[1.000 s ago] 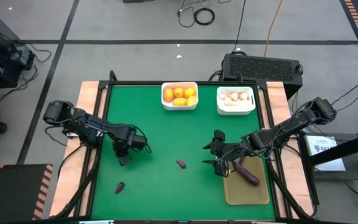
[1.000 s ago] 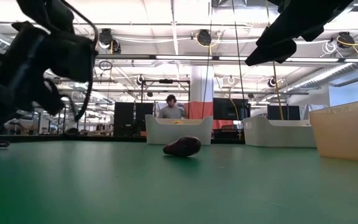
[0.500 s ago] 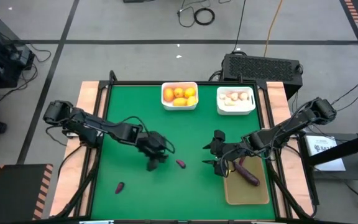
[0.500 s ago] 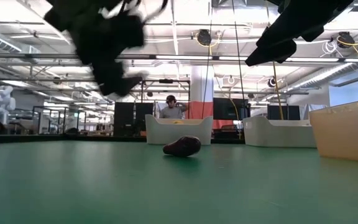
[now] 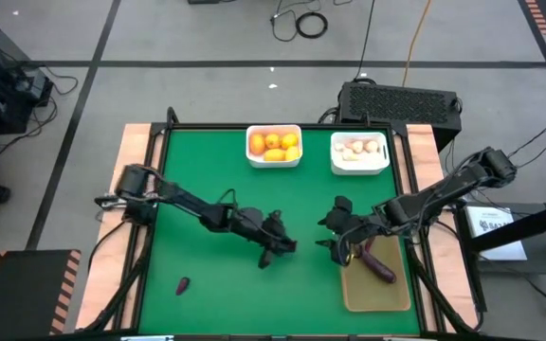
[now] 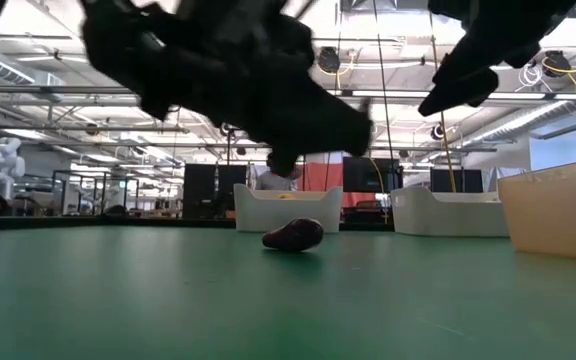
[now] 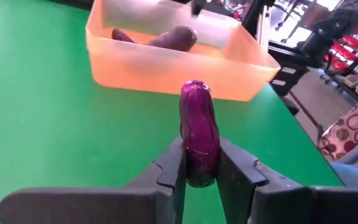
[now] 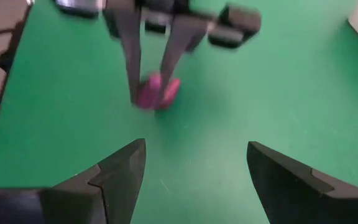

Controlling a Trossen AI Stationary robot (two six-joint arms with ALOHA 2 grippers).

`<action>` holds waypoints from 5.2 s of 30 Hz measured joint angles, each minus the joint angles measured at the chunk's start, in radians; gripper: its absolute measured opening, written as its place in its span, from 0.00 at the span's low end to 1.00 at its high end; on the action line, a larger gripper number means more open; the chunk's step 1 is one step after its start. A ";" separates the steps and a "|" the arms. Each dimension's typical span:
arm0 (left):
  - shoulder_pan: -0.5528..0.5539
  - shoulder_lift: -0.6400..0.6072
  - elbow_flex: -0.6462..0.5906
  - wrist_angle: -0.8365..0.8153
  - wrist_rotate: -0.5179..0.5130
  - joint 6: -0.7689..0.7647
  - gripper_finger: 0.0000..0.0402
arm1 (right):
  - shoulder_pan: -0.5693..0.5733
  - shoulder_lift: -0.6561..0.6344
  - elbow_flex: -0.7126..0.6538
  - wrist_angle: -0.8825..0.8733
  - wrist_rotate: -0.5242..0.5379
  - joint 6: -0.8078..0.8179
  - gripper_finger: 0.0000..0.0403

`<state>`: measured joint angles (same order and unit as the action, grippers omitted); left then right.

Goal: Sort produce into baskets
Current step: Put the eggplant into the light orange bin, then put the purple eggplant into the light orange bin

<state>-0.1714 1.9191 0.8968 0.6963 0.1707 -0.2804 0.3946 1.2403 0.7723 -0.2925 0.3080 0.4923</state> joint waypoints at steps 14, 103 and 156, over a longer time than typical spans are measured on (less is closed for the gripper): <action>0.012 0.407 0.634 -0.275 0.071 0.140 0.19 | 0.041 -0.098 0.001 -0.127 0.009 0.136 0.67; -0.148 -0.202 0.607 -1.961 -0.262 0.048 0.46 | 0.342 -0.203 0.000 -0.431 0.670 0.440 0.67; -0.688 -0.400 -0.177 -1.234 -0.028 -1.440 0.46 | 0.090 -0.039 0.000 -0.121 0.497 0.053 0.67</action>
<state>-0.8589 1.5196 0.7193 -0.5379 0.1422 -1.7203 0.4843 1.2015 0.7723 -0.4137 0.8047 0.5449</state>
